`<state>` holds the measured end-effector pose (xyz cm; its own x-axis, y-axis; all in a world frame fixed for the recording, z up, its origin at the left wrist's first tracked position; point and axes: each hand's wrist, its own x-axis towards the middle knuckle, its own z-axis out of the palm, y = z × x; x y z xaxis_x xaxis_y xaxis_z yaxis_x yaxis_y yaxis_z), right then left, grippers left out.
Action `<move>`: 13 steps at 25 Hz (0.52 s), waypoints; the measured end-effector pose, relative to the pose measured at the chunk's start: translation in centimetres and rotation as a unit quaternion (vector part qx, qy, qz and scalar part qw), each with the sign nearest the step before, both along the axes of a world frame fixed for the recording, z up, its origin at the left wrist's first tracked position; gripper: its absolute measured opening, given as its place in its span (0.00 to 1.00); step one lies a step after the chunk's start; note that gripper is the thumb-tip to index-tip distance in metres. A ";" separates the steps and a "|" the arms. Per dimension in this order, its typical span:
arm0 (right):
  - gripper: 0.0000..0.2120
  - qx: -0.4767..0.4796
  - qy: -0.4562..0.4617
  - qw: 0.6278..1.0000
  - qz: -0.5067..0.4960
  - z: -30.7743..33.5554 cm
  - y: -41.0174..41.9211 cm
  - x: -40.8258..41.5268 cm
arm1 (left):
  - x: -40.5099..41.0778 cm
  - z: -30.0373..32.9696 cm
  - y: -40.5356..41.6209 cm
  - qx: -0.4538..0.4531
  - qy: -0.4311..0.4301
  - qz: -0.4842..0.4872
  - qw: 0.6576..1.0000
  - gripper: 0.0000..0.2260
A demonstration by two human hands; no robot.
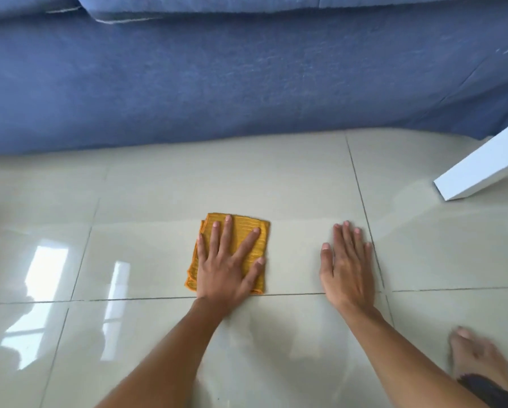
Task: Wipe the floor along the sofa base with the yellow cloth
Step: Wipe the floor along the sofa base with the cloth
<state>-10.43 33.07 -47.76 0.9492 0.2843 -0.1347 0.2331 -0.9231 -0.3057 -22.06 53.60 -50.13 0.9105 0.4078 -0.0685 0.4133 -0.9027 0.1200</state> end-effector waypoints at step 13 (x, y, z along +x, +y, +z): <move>0.29 -0.009 -0.109 0.992 0.063 -3.7 5.8 0.2 | 4.3 -1.1 23.5 0.008 0.033 0.189 0.981 0.30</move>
